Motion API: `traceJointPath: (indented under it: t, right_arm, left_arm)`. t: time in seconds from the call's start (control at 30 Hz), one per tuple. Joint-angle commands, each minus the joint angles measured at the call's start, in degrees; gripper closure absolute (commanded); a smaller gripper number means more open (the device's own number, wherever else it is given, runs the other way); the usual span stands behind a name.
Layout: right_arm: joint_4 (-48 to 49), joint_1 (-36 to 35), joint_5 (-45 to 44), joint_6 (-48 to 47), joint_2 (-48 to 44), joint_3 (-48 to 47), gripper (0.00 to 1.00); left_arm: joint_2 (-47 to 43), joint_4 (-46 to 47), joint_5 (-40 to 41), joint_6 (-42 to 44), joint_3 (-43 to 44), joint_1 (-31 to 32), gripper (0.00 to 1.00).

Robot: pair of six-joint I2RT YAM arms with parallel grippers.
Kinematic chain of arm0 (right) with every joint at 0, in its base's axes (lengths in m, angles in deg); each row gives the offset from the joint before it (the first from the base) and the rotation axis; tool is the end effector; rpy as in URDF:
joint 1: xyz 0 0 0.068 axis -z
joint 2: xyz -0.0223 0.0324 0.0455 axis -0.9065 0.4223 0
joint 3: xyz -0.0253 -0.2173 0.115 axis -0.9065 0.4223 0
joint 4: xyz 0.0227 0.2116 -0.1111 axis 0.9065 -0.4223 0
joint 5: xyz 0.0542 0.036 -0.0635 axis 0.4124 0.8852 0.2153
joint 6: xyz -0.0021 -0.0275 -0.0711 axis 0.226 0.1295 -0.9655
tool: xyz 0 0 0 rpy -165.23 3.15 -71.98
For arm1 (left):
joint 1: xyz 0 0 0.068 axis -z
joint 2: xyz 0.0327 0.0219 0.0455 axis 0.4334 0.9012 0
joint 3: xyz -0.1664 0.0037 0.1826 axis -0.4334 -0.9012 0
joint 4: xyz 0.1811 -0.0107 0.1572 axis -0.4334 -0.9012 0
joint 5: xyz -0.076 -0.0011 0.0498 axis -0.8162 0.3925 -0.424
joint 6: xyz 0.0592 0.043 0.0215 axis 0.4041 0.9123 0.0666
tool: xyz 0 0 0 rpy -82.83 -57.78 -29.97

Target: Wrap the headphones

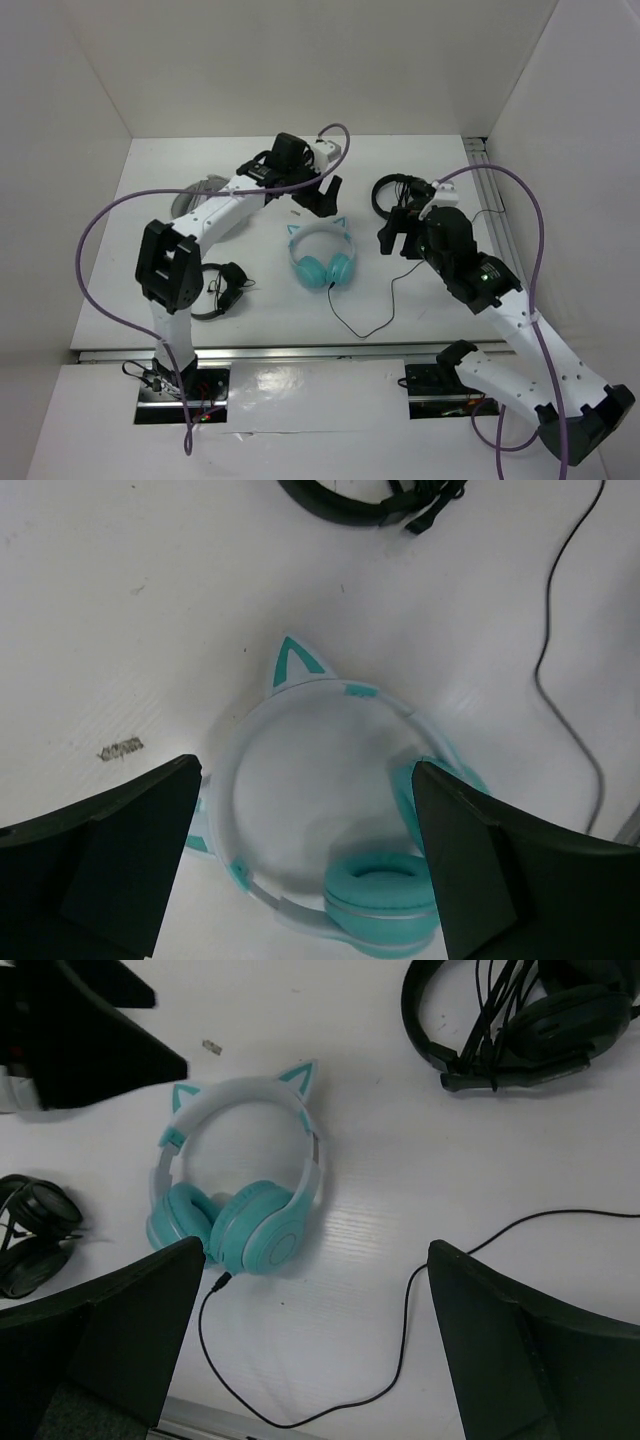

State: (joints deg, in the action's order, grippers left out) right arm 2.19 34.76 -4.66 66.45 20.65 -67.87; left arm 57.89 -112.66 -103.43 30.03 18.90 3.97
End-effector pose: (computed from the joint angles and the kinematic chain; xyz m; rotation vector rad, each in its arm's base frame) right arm 0.1848 0.0905 0.3022 0.0115 2.0650 0.3376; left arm 0.3660 -0.2308 0.2748 0.6918 2.1431 -0.6504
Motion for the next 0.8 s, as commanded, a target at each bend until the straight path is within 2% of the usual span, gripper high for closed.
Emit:
traceJointPath:
  t: [0.0, 0.07, 0.27, 0.4, 0.6, 0.67, 0.73, 0.77]
  right_arm:
    - [-0.3, -0.6, -1.5, 0.4, -4.8, -2.0, 0.00]
    - [-1.2, -0.6, -3.0, 0.4, -6.3, -4.0, 0.00]
    - [-1.8, -0.6, -0.5, -0.2, -7.4, -5.9, 0.00]
    - [-1.8, -0.6, 0.0, -0.2, -7.4, -5.9, 0.00]
    - [-1.3, -0.6, -0.5, -0.8, -7.9, -5.9, 0.00]
    - [-1.3, -0.6, -0.5, -0.8, -7.9, -5.9, 0.00]
    - [-1.3, -0.6, -0.5, -0.8, -8.5, -5.3, 0.00]
    - [-1.3, -0.6, -1.1, -0.8, -9.0, -5.3, 0.00]
  left_arm:
    - [5.2, 2.7, -2.7, 7.3, 1.8, -0.6, 0.00]
    - [8.9, 2.7, 0.5, 8.4, 1.8, -0.6, 0.00]
    - [14.0, 4.8, -2.1, 8.4, 1.8, -3.7, 0.00]
    - [16.9, 4.8, -2.1, 8.4, 1.7, -3.2, 0.02]
    - [18.0, 6.1, 1.8, 9.5, -1.6, -1.8, 0.12]
    - [18.5, 6.1, 1.8, 9.5, -1.6, -1.3, 0.12]
    - [18.5, 6.1, 3.3, 9.5, -2.1, -0.6, 0.24]
    - [19.1, 6.1, 3.9, 9.5, -2.1, -0.6, 0.27]
